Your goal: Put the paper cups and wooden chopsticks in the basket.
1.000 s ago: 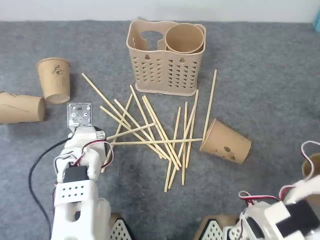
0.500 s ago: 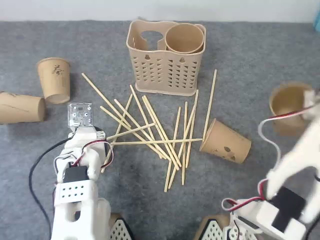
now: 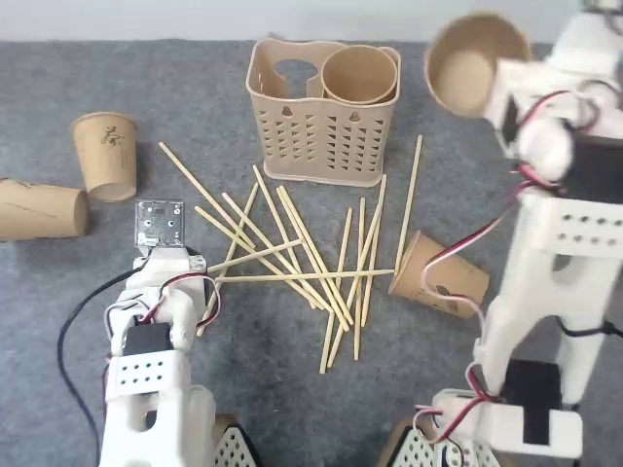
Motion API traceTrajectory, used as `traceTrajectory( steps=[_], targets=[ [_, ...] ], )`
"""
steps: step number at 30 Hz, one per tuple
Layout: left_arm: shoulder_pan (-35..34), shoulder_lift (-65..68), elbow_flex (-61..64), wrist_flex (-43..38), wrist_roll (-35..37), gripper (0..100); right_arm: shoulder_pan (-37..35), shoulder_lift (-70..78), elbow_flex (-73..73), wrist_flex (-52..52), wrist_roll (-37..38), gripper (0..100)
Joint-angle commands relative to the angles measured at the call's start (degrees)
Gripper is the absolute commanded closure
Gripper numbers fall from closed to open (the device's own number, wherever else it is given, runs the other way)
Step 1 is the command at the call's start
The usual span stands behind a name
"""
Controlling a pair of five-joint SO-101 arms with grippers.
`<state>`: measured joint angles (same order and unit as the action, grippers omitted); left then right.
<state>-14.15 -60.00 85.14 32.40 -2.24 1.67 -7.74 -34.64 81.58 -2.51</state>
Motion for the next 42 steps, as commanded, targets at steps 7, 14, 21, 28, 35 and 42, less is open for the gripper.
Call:
traceTrajectory(
  steps=[7, 14, 21, 28, 35, 42],
  targets=[
    [0.18, -0.18, -1.8, -1.49, -0.7, 99, -13.67, 6.81, -2.64, -15.6, 0.0, 99.1],
    [0.18, -0.18, -1.89, -1.49, -0.7, 99, -13.14, 14.9, -2.73, -17.71, 2.55, 99.1],
    [0.18, -0.18, -1.89, -1.58, -0.7, 99, -13.05, 18.42, -2.64, -16.31, 2.55, 98.9],
    [0.18, -0.18, -1.89, -1.58, -0.7, 99, -13.14, 21.14, -2.73, -14.55, 5.1, 72.9],
    [0.18, -0.18, -1.8, -1.58, -0.7, 99, -13.14, 9.71, -7.56, -7.96, 5.27, 70.5],
    [0.18, -0.18, -1.8, -1.58, -0.7, 99, -12.97, -4.26, -11.87, 4.53, 5.36, 76.0]
  ],
)
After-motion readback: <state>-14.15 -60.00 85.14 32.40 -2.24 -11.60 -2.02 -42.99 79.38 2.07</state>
